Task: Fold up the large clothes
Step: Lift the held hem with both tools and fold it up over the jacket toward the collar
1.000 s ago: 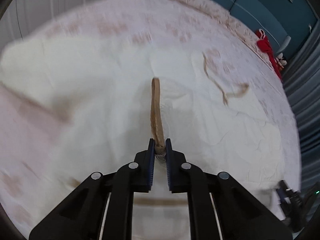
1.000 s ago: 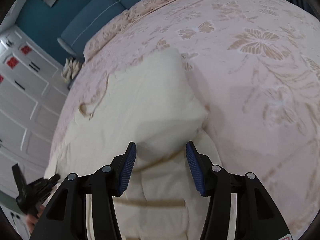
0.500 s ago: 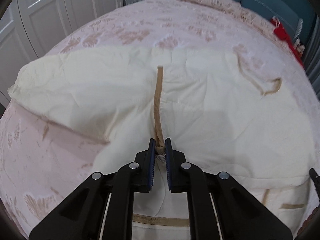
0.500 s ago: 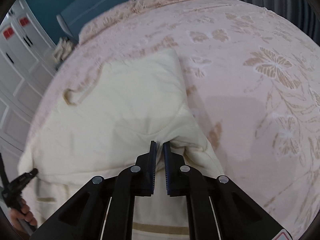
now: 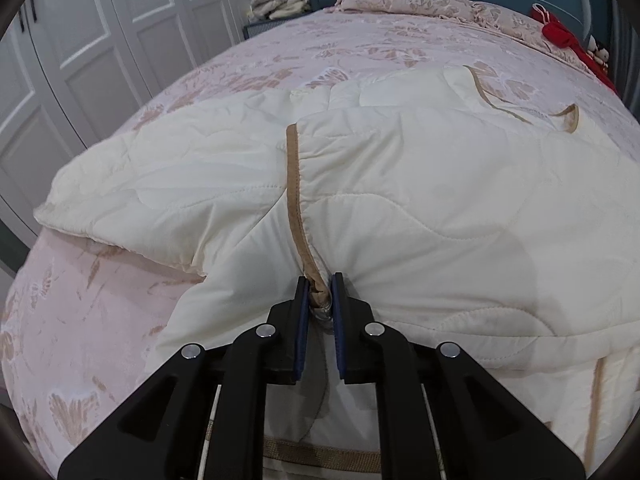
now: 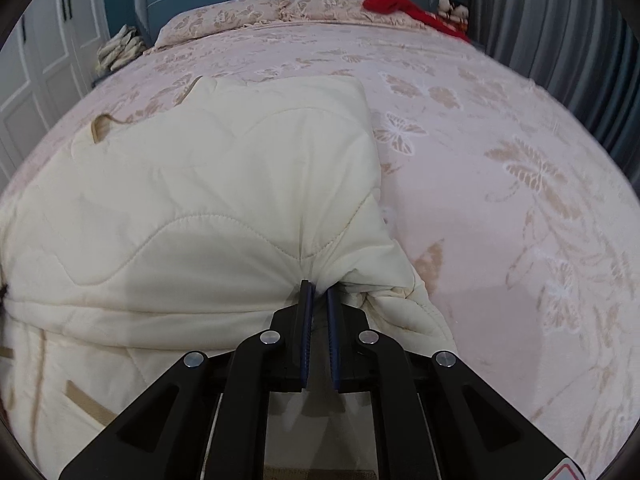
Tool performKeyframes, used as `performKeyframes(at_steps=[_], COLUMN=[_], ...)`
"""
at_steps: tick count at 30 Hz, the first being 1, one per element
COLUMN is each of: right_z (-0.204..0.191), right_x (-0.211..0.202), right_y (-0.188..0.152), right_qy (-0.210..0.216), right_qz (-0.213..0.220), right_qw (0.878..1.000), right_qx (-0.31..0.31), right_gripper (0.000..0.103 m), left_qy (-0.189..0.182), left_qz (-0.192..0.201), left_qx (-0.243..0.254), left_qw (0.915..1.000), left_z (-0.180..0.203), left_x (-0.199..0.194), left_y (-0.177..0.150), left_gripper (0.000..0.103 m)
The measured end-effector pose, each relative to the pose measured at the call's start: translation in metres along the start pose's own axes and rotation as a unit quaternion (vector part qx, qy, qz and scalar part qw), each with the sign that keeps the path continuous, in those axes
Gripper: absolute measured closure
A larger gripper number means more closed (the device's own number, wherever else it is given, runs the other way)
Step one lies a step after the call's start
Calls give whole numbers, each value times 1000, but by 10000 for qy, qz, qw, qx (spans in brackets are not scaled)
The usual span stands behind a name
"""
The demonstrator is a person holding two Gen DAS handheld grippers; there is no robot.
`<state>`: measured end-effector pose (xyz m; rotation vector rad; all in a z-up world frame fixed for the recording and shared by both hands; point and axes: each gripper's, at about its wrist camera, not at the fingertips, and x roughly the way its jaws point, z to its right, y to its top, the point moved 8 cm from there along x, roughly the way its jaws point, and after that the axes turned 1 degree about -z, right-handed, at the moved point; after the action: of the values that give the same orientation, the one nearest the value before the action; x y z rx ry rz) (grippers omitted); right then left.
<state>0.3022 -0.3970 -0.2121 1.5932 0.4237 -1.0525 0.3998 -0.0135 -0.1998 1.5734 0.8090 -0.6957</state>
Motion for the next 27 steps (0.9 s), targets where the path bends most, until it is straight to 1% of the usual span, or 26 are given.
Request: performKeyframes(at_steps=[2,4,6,7,8,9,10,12,13,14,15,16,17,18,20,22,23,25,27], right_z=[-1,0,3,3,-2,-11,-32,-81,-102,-131,-152,-178,-191,-206,-222,-227,-228,-227,-229], right_x=[-1,-3,-14,-28,-44,-59,-77,-86,-86,-84,-80,-71,-65,-56,-41,-31,-27,-27,-27], right_y=[1,2,2,3,4,6,8,8,7,6,4,0,-3,-8,-17,-26,-31,-34,-37], right_qy=[-36,-13,-101,-204,-94,84,456,1030,1203,1393,1506,1704,1818,1853,1682,1492,1422,1338,1213], right_qz=[13,-10,-58,-17,119,247,324,170,131,106,42,-116,-222,-328,-440,-460,-386,-294,-196], right_qw=[10000,10000,9999,9996,9995,9991,9977,9945,9926,9896,9874,9837,9815,9803,9820,9841,9851,9862,9871], right_qx=[-32,3,117,204,273,345,394,79,-117,-347,-483,-563,-563,-593,-744,-844,-882,-930,-1031], right_gripper=[96,96,94,91,88,87,87,88,88,89,91,93,94,94,94,93,94,94,94], left_qy=[93,89,30,3,-30,-59,-93,-193,-266,-401,-543,-631,-706,-776,-858,-874,-869,-856,-781], left_qz=[80,108,115,116,123,133,153,171,179,186,169,152,148,203,357,517,534,501,364], left_qx=[47,43,-8,-33,-62,-89,-124,-216,-282,-415,-585,-693,-806,-890,-976,-1140,-1236,-1574,-2004], left_qw=[9999,9999,9999,9999,9999,9999,9998,9994,9991,9982,9967,9955,9941,9928,9909,9883,9871,9825,9759], left_z=[2,1,0,-1,-1,-2,-2,-4,-5,-9,-15,-20,-29,-39,-57,-91,-104,-144,-189], left_x=[0,0,-1,-1,-1,-1,-2,-3,-4,-6,-9,-12,-18,-27,-41,-55,-57,-54,-40], left_y=[0,0,0,0,0,0,0,1,1,2,3,3,3,4,5,7,8,8,7], left_gripper=[93,93,93,93,93,93,93,92,91,89,87,80,68,62,48,41,37,34,33])
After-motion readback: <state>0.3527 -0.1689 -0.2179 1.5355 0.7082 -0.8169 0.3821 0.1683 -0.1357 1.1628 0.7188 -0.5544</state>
